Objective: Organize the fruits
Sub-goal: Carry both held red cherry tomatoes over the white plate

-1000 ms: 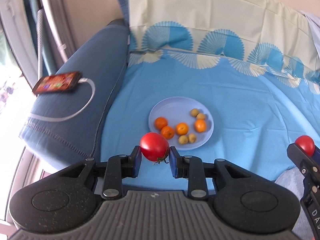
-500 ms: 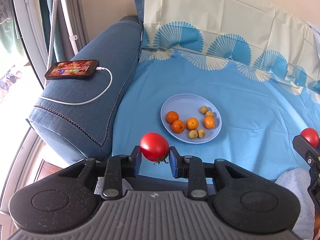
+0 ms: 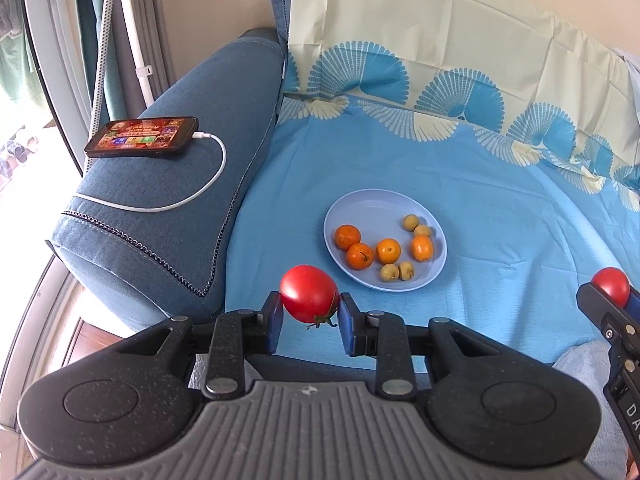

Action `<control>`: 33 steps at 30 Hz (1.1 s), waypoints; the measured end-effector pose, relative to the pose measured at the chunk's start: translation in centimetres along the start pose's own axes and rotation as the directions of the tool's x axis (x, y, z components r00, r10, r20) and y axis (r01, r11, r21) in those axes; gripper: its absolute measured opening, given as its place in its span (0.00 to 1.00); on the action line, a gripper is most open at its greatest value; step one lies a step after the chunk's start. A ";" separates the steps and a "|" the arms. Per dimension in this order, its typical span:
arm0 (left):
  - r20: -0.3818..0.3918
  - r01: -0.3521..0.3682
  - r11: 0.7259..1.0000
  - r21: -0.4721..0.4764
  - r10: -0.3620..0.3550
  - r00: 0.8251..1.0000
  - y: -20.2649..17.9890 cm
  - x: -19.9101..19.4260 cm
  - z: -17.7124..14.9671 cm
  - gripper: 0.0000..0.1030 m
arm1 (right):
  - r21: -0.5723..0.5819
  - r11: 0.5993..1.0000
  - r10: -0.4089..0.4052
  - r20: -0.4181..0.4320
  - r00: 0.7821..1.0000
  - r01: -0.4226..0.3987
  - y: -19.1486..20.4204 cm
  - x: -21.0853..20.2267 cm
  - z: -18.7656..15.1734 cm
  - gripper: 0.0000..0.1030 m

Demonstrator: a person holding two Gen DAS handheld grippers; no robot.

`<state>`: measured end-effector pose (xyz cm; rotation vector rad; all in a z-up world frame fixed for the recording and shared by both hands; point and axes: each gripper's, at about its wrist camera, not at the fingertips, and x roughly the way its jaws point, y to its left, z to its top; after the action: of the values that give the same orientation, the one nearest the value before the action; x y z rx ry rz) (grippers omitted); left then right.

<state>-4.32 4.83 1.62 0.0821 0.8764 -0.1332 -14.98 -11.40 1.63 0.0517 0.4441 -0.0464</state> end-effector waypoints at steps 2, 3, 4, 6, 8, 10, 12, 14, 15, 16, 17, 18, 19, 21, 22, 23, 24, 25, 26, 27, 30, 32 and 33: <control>-0.009 0.000 1.000 -0.001 0.000 1.000 0.1 0.4 0.0 0.32 | -0.001 1.000 0.003 -0.010 1.000 -0.003 0.0 0.3 -0.1 0.28; -0.014 0.000 1.000 0.000 0.000 1.000 0.1 0.6 0.1 0.32 | -0.001 1.000 0.004 -0.015 1.000 -0.004 0.0 0.5 -0.1 0.28; -0.019 -0.001 1.000 0.001 0.001 1.000 0.1 0.8 0.1 0.32 | -0.002 1.000 0.005 -0.020 1.000 -0.005 0.0 0.7 -0.2 0.28; -0.027 -0.001 1.000 -0.002 0.001 1.000 0.1 1.3 0.1 0.32 | -0.002 1.000 0.008 -0.031 0.999 -0.009 0.0 1.1 -0.3 0.28; -0.038 -0.003 1.000 -0.002 0.003 0.999 0.2 1.8 0.2 0.32 | 0.001 1.000 0.009 -0.043 0.999 -0.009 -0.1 1.6 -0.3 0.28; -0.047 -0.005 1.000 0.000 0.005 0.999 0.1 2.4 0.4 0.32 | 0.006 1.000 0.009 -0.055 0.998 -0.009 -0.1 2.1 -0.4 0.28; -0.058 -0.009 1.000 0.005 0.009 0.998 0.0 3.0 0.6 0.32 | 0.011 1.000 0.011 -0.067 0.998 -0.010 -0.2 2.7 -0.5 0.28; -0.068 -0.009 1.000 0.007 0.010 0.998 -0.1 3.7 0.9 0.32 | 0.015 1.000 0.017 -0.083 0.996 -0.016 -0.5 3.5 -0.5 0.28; -0.073 -0.010 1.000 0.007 0.011 0.997 -0.2 4.0 1.1 0.32 | 0.016 1.000 0.019 -0.089 0.996 -0.018 -0.5 4.0 -0.5 0.28; -0.077 -0.010 1.000 0.007 0.011 0.997 -0.2 4.4 1.3 0.32 | 0.016 1.000 0.021 -0.096 0.995 -0.019 -0.4 4.4 -0.6 0.28; -0.081 -0.011 1.000 0.008 0.012 0.997 -0.3 4.7 1.5 0.32 | 0.016 1.000 0.023 -0.103 0.994 -0.022 -0.4 4.9 -0.7 0.28; -0.086 -0.014 1.000 0.010 0.014 0.996 -0.4 5.2 1.8 0.32 | 0.016 1.000 0.025 -0.110 0.994 -0.024 -0.4 5.4 -0.8 0.28; -0.091 -0.014 1.000 0.014 0.015 0.996 -0.5 5.6 2.1 0.32 | 0.016 1.000 0.027 -0.118 0.993 -0.025 -0.4 5.9 -0.9 0.28; -0.100 -0.011 1.000 0.023 0.014 0.995 -0.9 6.5 2.7 0.32 | 0.021 0.999 0.034 -0.136 0.990 -0.031 -0.4 7.2 -1.1 0.28; -0.101 -0.009 1.000 0.030 0.012 0.995 -1.2 6.9 3.0 0.32 | 0.024 0.999 0.035 -0.142 0.989 -0.032 -0.5 7.8 -1.2 0.28; -0.102 -0.006 0.999 0.038 0.010 0.995 -1.4 7.4 3.3 0.32 | 0.026 0.999 0.036 -0.148 0.988 -0.033 -0.5 8.4 -1.2 0.28; -0.104 -0.002 0.999 0.044 0.007 0.995 -1.7 7.9 3.6 0.32 | 0.030 0.999 0.039 -0.154 0.987 -0.034 -0.6 9.1 -1.2 0.28; -0.108 0.004 0.999 0.049 0.001 0.994 -2.1 8.5 4.0 0.32 | 0.034 0.999 0.041 -0.159 0.986 -0.036 -0.8 9.7 -1.2 0.28; -0.111 0.010 0.998 0.055 -0.004 0.994 -2.4 9.2 4.4 0.32 | 0.038 0.999 0.043 -0.164 0.985 -0.038 -0.9 10.4 -1.2 0.28; -0.116 0.011 0.998 0.062 -0.004 0.993 -2.8 9.9 4.7 0.32 | 0.042 0.998 0.046 -0.170 0.984 -0.039 -1.1 11.2 -1.2 0.28; -0.122 0.016 0.996 0.090 -0.005 0.992 -4.0 12.3 5.8 0.32 | 0.055 0.998 0.051 -0.188 0.981 -0.041 -1.7 13.4 -1.2 0.28; -0.133 0.025 0.995 0.099 -0.011 0.991 -4.6 14.1 6.6 0.32 | 0.067 0.997 0.061 -0.206 0.977 -0.048 -2.1 15.1 -1.3 0.28; -0.140 0.027 0.994 0.102 -0.012 0.990 -4.9 15.1 7.0 0.32 | 0.073 0.996 0.068 -0.217 0.974 -0.053 -2.2 16.0 -1.4 0.28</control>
<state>9.79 -2.12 -5.62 0.1818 1.0102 -0.1930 -1.31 -14.08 -6.59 0.1367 0.6616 0.0046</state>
